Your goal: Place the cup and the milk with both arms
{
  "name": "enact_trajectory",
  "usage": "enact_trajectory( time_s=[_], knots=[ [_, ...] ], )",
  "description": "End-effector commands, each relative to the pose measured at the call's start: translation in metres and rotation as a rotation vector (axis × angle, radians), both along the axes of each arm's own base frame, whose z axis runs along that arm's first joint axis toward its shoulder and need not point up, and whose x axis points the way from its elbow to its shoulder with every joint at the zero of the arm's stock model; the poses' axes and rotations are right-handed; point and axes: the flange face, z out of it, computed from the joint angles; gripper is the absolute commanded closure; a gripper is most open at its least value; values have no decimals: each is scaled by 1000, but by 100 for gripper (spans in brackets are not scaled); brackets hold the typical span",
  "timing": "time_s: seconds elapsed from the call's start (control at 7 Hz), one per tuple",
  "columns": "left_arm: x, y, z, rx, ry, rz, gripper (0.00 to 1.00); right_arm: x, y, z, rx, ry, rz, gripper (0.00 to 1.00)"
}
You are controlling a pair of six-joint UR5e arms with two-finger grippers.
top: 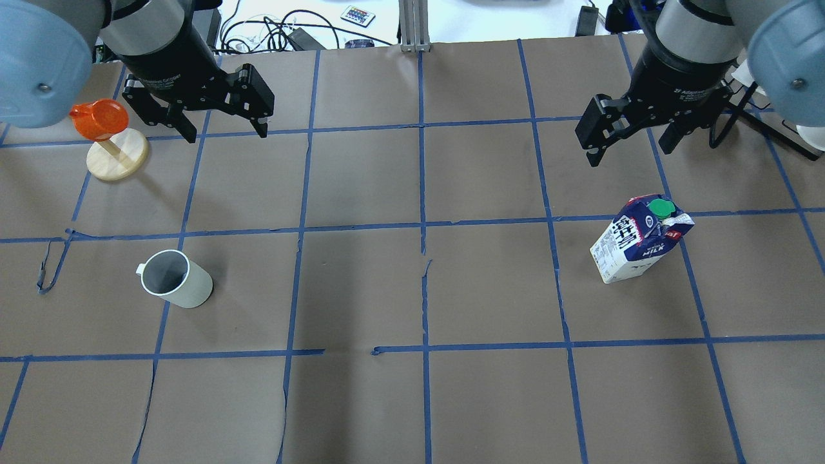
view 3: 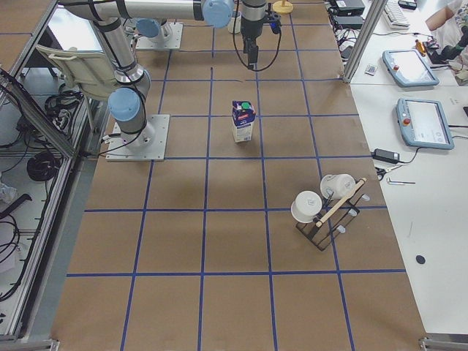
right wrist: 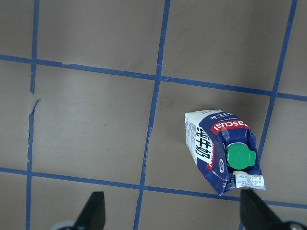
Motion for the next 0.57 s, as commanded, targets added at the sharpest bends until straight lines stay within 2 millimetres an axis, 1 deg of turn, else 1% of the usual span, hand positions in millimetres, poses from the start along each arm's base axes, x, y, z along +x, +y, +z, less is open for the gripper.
enact_trajectory(
  time_s=[0.0,0.43],
  knots=[
    [0,1,1,0,1,2,0,0,0,0,0,0,1,0],
    [0,1,0,0,2,6,0,0,0,0,0,5,1,0]
  ],
)
